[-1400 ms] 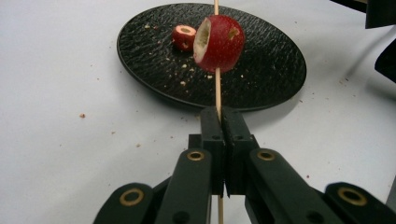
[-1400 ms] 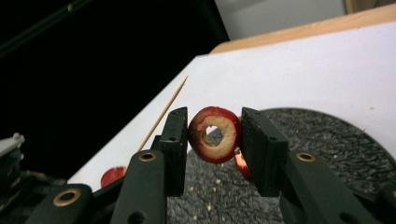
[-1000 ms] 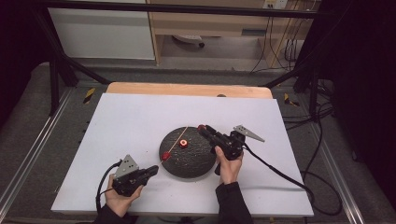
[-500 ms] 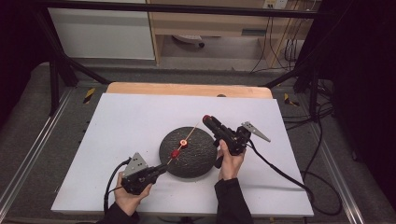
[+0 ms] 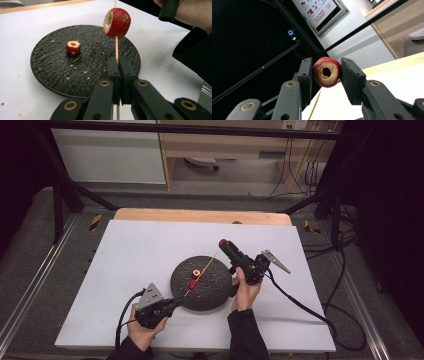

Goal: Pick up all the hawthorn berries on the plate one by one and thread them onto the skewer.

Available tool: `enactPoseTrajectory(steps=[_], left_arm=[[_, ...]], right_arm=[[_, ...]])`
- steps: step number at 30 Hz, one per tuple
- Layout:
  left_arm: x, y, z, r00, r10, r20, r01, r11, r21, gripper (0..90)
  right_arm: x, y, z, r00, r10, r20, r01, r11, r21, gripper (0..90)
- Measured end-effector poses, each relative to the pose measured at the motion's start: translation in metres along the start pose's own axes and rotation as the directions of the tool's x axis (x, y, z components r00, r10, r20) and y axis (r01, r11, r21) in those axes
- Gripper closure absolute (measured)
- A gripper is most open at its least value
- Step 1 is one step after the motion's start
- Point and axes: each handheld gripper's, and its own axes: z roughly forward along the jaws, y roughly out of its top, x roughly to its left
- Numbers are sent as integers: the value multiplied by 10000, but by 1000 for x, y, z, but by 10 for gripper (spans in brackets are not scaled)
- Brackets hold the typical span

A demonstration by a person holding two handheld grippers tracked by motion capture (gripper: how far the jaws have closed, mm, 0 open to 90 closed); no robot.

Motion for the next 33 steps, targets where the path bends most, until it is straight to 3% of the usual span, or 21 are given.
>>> enactPoseTrajectory(steps=[33], left_arm=[[-2,0,4,9997,-254,26,254,9996,-127,888]], right_arm=[[-1,-2,1,10000,90,-42,-90,10000,-5,633]])
